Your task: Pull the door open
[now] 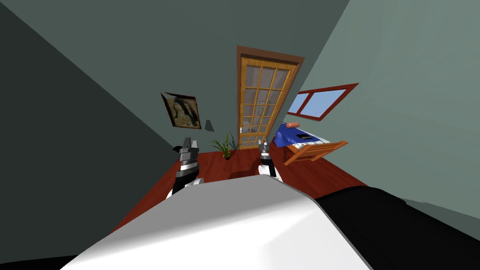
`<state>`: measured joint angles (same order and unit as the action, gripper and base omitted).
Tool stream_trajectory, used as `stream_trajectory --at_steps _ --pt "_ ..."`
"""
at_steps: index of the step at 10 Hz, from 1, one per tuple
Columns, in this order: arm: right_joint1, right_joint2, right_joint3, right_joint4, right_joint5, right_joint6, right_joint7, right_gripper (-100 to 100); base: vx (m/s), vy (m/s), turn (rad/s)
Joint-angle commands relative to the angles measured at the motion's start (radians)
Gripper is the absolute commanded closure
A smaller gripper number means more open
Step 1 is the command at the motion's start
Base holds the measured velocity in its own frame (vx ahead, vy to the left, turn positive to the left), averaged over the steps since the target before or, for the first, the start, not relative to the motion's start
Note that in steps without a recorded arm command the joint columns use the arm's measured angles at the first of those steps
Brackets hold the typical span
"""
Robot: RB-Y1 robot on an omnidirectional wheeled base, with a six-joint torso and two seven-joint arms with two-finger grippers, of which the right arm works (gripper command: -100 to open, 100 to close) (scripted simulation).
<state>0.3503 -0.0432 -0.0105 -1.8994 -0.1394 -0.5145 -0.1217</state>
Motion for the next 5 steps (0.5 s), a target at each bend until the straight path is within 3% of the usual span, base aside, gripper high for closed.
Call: stream_trajectory --at_steps 1,2,5 --pt "-0.016 -0.009 -0.006 0.042 -0.025 -0.013 -0.040 -100 0.084 -0.028 0.239" --pt "-0.026 -0.013 -0.008 0.073 -0.041 -0.023 -0.064 -100 0.082 -0.029 0.094" --pt "-0.058 -0.025 -0.015 0.163 -0.088 -0.053 -0.138 -100 0.097 -0.030 0.190"
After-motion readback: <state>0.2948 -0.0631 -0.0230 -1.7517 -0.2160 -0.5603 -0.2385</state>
